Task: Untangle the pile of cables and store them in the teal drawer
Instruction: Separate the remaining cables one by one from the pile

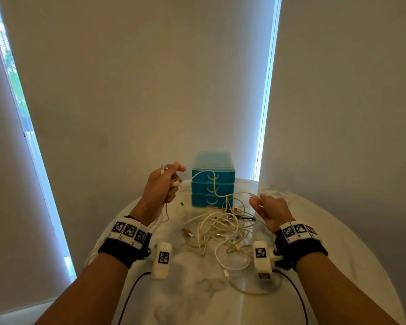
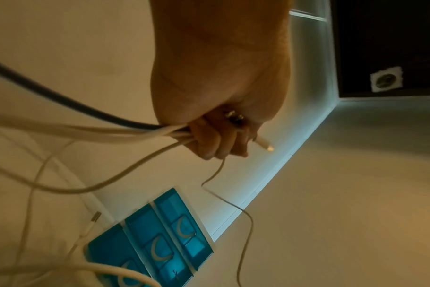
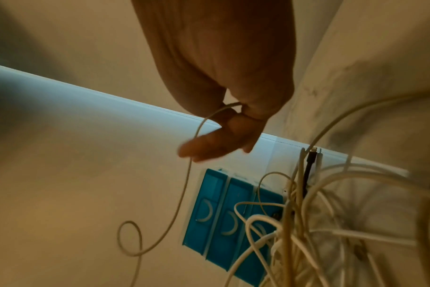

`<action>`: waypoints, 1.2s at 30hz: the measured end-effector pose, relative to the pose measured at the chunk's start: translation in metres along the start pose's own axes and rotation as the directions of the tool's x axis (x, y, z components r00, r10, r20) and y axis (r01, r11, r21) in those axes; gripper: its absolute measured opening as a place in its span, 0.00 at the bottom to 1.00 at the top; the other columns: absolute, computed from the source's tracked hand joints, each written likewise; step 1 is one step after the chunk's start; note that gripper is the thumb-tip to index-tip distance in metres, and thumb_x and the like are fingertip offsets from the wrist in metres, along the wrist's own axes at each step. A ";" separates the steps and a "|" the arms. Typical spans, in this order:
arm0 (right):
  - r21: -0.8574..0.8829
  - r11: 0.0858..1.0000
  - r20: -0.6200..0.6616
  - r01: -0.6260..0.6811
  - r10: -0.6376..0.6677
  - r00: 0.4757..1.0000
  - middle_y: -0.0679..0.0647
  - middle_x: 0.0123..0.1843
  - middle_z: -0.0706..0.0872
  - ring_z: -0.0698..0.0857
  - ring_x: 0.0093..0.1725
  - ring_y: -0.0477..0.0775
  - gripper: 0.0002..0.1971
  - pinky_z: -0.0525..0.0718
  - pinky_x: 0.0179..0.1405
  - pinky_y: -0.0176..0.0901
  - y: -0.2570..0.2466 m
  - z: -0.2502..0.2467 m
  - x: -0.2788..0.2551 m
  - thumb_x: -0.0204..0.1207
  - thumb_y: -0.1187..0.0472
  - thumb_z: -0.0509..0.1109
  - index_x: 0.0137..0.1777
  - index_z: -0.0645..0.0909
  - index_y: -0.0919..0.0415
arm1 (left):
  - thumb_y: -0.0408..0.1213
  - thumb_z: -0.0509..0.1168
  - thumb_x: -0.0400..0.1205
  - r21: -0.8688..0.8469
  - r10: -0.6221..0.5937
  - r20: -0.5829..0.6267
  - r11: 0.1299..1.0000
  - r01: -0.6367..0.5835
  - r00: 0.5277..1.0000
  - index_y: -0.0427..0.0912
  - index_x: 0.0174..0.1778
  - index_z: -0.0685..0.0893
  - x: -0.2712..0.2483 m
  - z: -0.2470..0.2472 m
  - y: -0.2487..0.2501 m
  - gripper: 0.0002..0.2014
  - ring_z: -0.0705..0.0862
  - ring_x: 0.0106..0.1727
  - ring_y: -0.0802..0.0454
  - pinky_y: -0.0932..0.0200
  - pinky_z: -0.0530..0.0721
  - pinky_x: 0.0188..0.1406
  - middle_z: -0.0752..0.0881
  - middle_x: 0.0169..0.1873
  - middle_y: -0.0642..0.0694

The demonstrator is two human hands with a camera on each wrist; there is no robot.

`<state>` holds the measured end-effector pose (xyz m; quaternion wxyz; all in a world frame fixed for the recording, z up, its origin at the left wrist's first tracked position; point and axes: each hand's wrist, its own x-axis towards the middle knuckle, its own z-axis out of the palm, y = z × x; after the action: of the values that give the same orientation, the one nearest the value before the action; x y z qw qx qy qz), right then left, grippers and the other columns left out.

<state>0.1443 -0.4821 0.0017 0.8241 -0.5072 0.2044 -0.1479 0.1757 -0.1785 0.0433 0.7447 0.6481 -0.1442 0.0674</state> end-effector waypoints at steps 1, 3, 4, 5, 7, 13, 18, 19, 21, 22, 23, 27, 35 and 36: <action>-0.050 0.998 -0.006 0.027 -0.028 1.000 0.71 0.59 0.91 0.88 0.28 0.47 0.11 0.86 0.22 0.33 0.000 0.002 -0.003 0.93 0.64 0.63 0.62 0.80 0.74 | 0.49 0.62 0.94 -0.057 0.012 -0.015 0.998 -0.013 1.000 0.39 0.57 0.88 -0.001 -0.002 0.001 0.17 0.62 0.24 0.56 0.60 0.57 0.19 0.71 0.28 0.50; -0.168 0.977 0.001 0.132 -0.134 0.991 0.62 0.44 0.90 0.78 0.19 0.42 0.16 0.75 0.15 0.30 -0.002 0.005 -0.004 0.94 0.54 0.63 0.61 0.82 0.70 | 0.50 0.61 0.95 -0.103 0.016 -0.041 0.994 -0.020 0.999 0.40 0.54 0.88 -0.002 -0.004 0.003 0.17 0.61 0.24 0.56 0.60 0.56 0.20 0.70 0.28 0.49; -0.228 0.953 0.031 0.199 -0.197 0.980 0.58 0.40 0.87 0.77 0.21 0.43 0.18 0.72 0.14 0.32 -0.004 0.009 -0.008 0.93 0.50 0.64 0.64 0.82 0.67 | 0.50 0.61 0.95 -0.099 0.011 -0.042 0.995 -0.016 0.999 0.41 0.53 0.87 -0.002 -0.004 0.004 0.17 0.61 0.24 0.55 0.59 0.56 0.20 0.69 0.28 0.49; -0.291 0.915 0.087 0.278 -0.264 0.961 0.55 0.39 0.86 0.78 0.24 0.44 0.18 0.70 0.15 0.33 -0.007 0.015 -0.015 0.92 0.47 0.66 0.66 0.83 0.62 | 0.50 0.61 0.95 -0.091 0.007 -0.035 0.996 -0.010 0.999 0.42 0.51 0.86 -0.003 -0.003 0.005 0.17 0.61 0.24 0.55 0.58 0.56 0.21 0.69 0.28 0.48; -0.426 0.794 0.223 0.434 -0.373 0.901 0.50 0.40 0.87 0.84 0.34 0.46 0.18 0.74 0.21 0.36 -0.014 0.033 -0.036 0.89 0.40 0.68 0.66 0.84 0.52 | 0.50 0.61 0.95 -0.079 -0.011 0.002 0.997 0.012 1.000 0.43 0.49 0.85 -0.005 0.004 0.008 0.16 0.62 0.25 0.54 0.58 0.57 0.22 0.69 0.28 0.48; -0.568 0.197 0.702 0.799 -0.390 0.595 0.46 0.66 0.85 0.85 0.61 0.48 0.25 0.86 0.61 0.42 -0.007 0.078 -0.068 0.80 0.53 0.82 0.76 0.81 0.42 | 0.51 0.62 0.94 -0.026 -0.095 0.214 0.994 0.103 0.972 0.49 0.40 0.79 -0.010 0.027 0.013 0.17 0.59 0.22 0.55 0.62 0.56 0.19 0.65 0.27 0.50; -0.594 0.066 0.747 0.801 -0.323 0.581 0.49 0.60 0.93 0.90 0.54 0.50 0.19 0.90 0.62 0.50 0.014 0.091 -0.070 0.83 0.46 0.77 0.73 0.87 0.46 | 0.52 0.62 0.93 -0.086 -0.143 0.303 0.981 0.176 0.942 0.51 0.36 0.77 -0.010 0.030 0.013 0.19 0.58 0.20 0.56 0.64 0.55 0.17 0.62 0.29 0.48; -0.613 0.030 0.735 0.790 -0.347 0.583 0.50 0.56 0.94 0.90 0.52 0.51 0.14 0.91 0.60 0.52 0.016 0.091 -0.069 0.87 0.45 0.72 0.66 0.90 0.47 | 0.52 0.62 0.93 -0.103 -0.144 0.313 0.977 0.185 0.939 0.50 0.37 0.78 -0.009 0.028 0.014 0.19 0.58 0.20 0.57 0.63 0.55 0.17 0.64 0.30 0.47; -0.634 0.041 0.699 0.772 -0.396 0.596 0.48 0.50 0.94 0.90 0.46 0.49 0.14 0.91 0.53 0.53 0.015 0.087 -0.063 0.91 0.46 0.66 0.56 0.93 0.48 | 0.51 0.61 0.94 -0.111 -0.134 0.293 0.979 0.172 0.947 0.48 0.42 0.81 -0.009 0.023 0.016 0.17 0.59 0.20 0.58 0.63 0.56 0.17 0.74 0.33 0.46; -0.646 0.065 0.671 0.760 -0.426 0.607 0.48 0.49 0.94 0.89 0.43 0.48 0.16 0.91 0.50 0.51 0.012 0.083 -0.059 0.92 0.47 0.64 0.54 0.92 0.49 | 0.50 0.60 0.94 -0.111 -0.121 0.265 0.982 0.155 0.957 0.46 0.46 0.83 -0.009 0.020 0.015 0.16 0.60 0.21 0.58 0.63 0.57 0.18 0.82 0.37 0.44; -0.657 0.092 0.639 0.748 -0.459 0.617 0.47 0.49 0.94 0.89 0.42 0.47 0.16 0.91 0.46 0.50 0.008 0.078 -0.053 0.92 0.48 0.62 0.52 0.91 0.50 | 0.49 0.60 0.95 -0.117 -0.108 0.229 0.983 0.138 0.967 0.44 0.50 0.85 -0.008 0.017 0.014 0.15 0.60 0.21 0.58 0.64 0.57 0.19 0.89 0.43 0.44; -0.677 0.250 0.481 0.693 -0.562 0.673 0.44 0.41 0.91 0.83 0.30 0.41 0.20 0.76 0.31 0.37 -0.016 0.059 -0.043 0.93 0.53 0.61 0.47 0.93 0.54 | 0.44 0.60 0.95 -0.308 -0.159 0.057 0.936 0.169 0.986 0.43 0.53 0.83 0.003 0.010 0.010 0.11 0.61 0.19 0.60 0.66 0.59 0.16 0.92 0.52 0.44; -0.463 0.762 -0.123 0.454 -0.562 0.818 0.52 0.38 0.88 0.85 0.40 0.60 0.21 0.85 0.46 0.57 -0.053 0.006 -0.014 0.90 0.48 0.62 0.40 0.92 0.48 | 0.42 0.62 0.94 -0.378 -0.281 -0.150 0.902 0.208 0.948 0.47 0.54 0.82 0.019 -0.014 -0.015 0.06 0.65 0.18 0.60 0.66 0.61 0.12 0.85 0.37 0.49; -0.462 0.779 -0.152 0.424 -0.541 0.827 0.54 0.37 0.88 0.85 0.40 0.61 0.20 0.86 0.46 0.58 -0.055 0.001 -0.013 0.90 0.48 0.63 0.41 0.92 0.48 | 0.42 0.61 0.94 -0.372 -0.280 -0.170 0.906 0.202 0.945 0.47 0.55 0.82 0.020 -0.016 -0.014 0.06 0.65 0.18 0.60 0.66 0.61 0.11 0.82 0.36 0.49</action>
<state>0.1319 -0.4997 0.0539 0.5957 -0.6776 0.2053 -0.3793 0.2004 -0.1662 0.0341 0.8618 0.5068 0.0109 0.0186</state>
